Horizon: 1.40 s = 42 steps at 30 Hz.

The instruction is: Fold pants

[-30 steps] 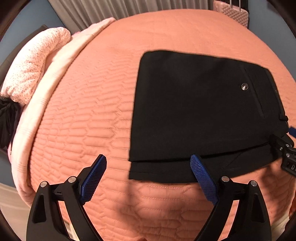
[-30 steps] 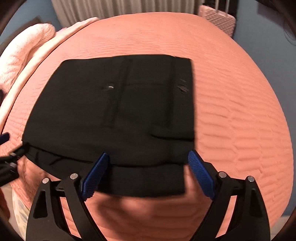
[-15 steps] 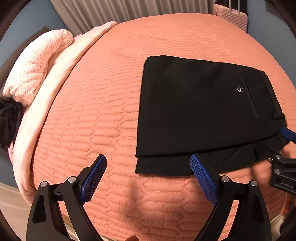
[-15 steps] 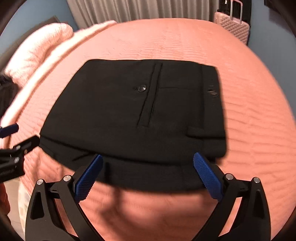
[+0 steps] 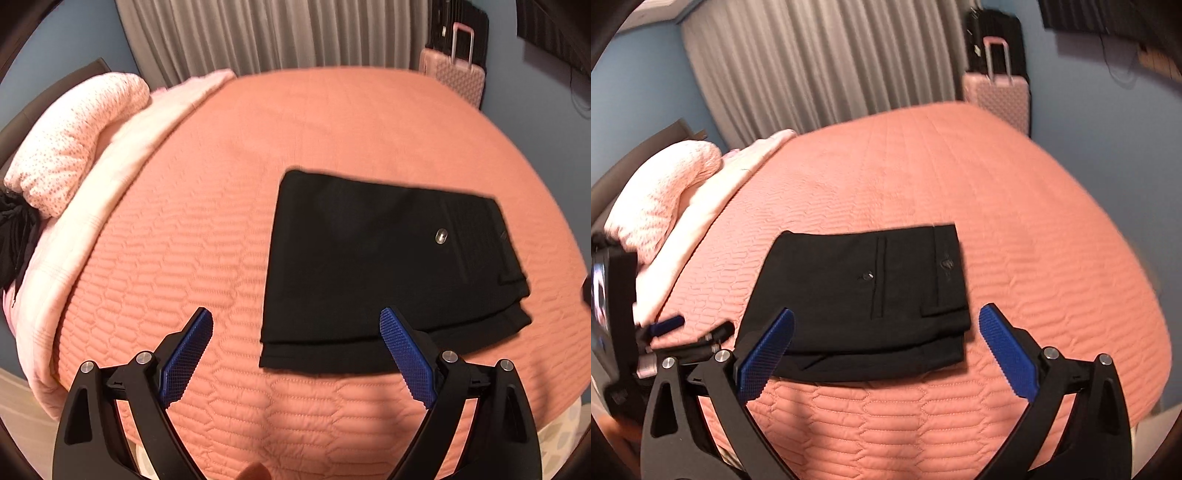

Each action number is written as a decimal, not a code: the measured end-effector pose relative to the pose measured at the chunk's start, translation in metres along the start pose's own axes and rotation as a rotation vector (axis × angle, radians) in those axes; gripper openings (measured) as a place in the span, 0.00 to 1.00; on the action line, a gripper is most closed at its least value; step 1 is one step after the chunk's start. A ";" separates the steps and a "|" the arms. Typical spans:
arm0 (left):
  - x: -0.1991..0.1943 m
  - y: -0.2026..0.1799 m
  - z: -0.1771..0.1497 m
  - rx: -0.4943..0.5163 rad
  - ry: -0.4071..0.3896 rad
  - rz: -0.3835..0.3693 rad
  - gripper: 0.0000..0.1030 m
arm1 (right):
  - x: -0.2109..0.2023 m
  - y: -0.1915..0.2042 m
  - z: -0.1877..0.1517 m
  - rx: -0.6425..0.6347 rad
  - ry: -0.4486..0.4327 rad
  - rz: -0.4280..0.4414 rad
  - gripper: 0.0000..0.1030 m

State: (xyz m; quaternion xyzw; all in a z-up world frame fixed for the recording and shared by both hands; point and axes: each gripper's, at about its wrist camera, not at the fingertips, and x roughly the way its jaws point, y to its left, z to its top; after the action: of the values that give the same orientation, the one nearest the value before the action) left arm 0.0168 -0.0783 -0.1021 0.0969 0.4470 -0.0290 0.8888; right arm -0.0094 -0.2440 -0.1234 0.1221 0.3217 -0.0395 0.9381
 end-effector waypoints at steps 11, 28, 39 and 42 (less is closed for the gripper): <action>-0.048 -0.002 0.005 -0.010 -0.064 -0.046 0.90 | -0.029 0.027 -0.004 -0.065 -0.071 -0.012 0.96; -0.035 -0.009 -0.014 -0.007 0.036 -0.046 0.90 | -0.020 0.035 -0.014 -0.042 0.006 -0.066 0.96; -0.024 -0.002 -0.007 -0.018 0.049 -0.058 0.90 | -0.006 0.036 -0.010 -0.038 0.032 -0.050 0.96; -0.024 -0.003 -0.006 -0.013 0.045 -0.057 0.90 | -0.006 0.036 -0.009 -0.037 0.031 -0.049 0.96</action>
State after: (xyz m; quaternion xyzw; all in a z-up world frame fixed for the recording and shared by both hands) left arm -0.0027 -0.0811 -0.0869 0.0788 0.4696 -0.0490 0.8780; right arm -0.0140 -0.2064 -0.1197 0.0972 0.3400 -0.0547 0.9338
